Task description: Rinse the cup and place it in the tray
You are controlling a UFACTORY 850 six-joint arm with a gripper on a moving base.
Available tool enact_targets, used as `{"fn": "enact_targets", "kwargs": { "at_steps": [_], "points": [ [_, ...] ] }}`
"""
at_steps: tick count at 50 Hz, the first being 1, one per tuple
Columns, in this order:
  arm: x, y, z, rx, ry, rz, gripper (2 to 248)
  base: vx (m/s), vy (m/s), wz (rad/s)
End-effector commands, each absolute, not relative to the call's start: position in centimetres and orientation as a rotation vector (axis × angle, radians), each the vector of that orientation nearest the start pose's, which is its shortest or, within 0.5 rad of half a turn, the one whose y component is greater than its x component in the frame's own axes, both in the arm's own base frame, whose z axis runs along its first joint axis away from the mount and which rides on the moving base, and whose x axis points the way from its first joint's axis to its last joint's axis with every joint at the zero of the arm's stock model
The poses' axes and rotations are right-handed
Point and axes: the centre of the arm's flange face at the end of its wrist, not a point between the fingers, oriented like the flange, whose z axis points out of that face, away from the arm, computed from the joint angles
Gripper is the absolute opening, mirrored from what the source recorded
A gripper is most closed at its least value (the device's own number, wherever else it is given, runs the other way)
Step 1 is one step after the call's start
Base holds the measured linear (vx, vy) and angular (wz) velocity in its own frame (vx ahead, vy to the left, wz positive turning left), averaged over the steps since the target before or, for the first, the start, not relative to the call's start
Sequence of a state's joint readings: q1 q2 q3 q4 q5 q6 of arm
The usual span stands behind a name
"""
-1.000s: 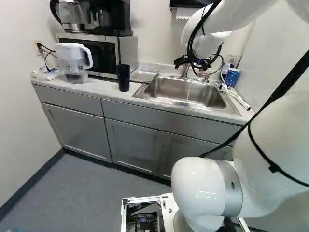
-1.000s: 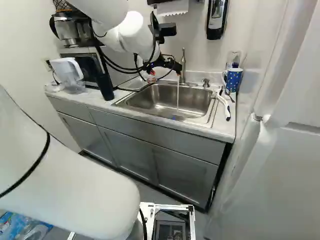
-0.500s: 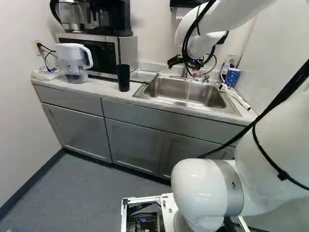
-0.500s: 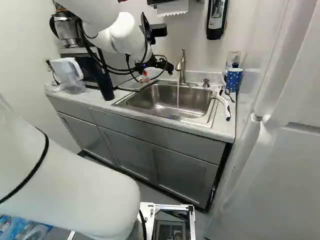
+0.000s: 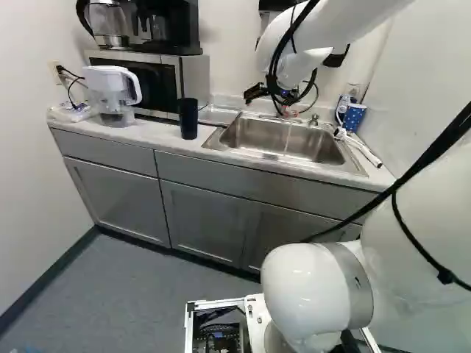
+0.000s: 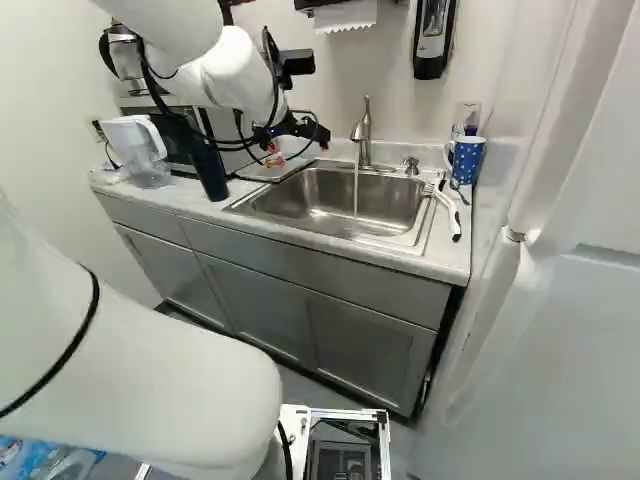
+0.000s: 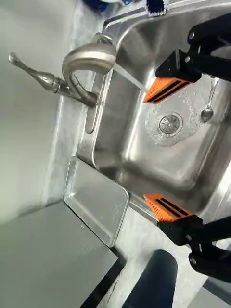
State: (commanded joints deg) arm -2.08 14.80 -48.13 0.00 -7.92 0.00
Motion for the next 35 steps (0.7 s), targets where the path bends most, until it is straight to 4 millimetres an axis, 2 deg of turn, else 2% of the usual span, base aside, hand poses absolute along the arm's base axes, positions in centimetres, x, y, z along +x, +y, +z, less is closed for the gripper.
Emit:
{"fn": "enact_targets", "kwargs": {
  "at_steps": [35],
  "points": [
    [42.2, 3.7, 62.9, -2.749, -0.119, -1.431, 247, 0.0, 0.0, 0.0]
  ]
}}
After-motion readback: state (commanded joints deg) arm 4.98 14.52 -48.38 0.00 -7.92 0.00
